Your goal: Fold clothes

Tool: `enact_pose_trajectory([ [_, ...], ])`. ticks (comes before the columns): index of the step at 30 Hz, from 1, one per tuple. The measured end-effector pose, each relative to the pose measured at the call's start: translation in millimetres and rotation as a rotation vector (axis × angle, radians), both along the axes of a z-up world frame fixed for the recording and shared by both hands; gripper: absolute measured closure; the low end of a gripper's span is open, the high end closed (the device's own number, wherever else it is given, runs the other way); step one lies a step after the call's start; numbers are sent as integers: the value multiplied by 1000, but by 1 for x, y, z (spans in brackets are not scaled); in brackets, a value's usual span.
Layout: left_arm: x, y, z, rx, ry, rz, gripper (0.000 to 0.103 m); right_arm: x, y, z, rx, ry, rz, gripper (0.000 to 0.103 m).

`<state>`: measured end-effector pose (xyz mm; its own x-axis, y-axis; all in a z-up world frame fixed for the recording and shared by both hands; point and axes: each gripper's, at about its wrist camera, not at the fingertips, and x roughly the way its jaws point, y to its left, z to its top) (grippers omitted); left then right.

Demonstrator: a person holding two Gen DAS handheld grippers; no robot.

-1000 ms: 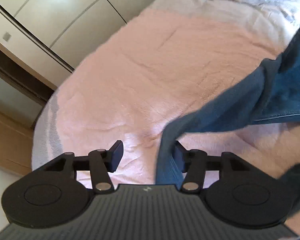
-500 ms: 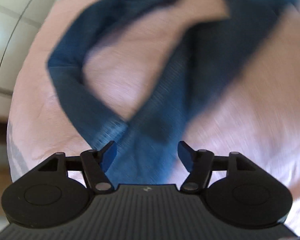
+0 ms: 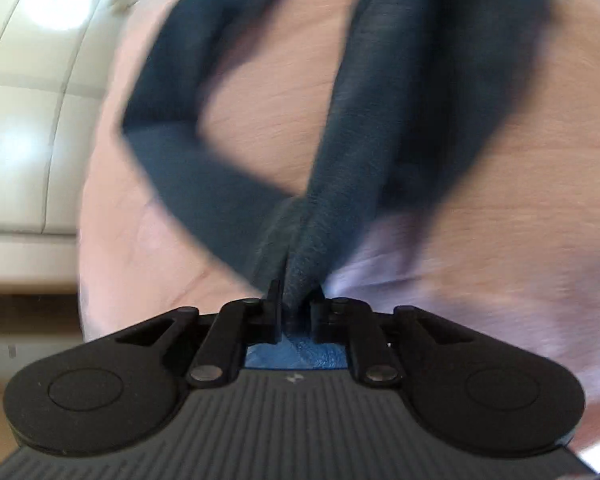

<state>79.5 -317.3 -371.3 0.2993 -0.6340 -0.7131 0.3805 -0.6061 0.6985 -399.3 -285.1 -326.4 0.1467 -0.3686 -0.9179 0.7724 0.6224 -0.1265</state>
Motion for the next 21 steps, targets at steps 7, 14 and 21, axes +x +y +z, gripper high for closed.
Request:
enact_pose_trajectory([
  [7, -27, 30, 24, -54, 46, -19, 47, -66, -39, -1, 14, -115, -370, 25],
  [14, -108, 104, 3, 45, 99, -243, 33, -111, -76, -32, 166, -376, -458, 71],
  [21, -169, 114, 19, 73, 177, -156, 33, -175, -113, 58, 201, -570, -392, 90],
])
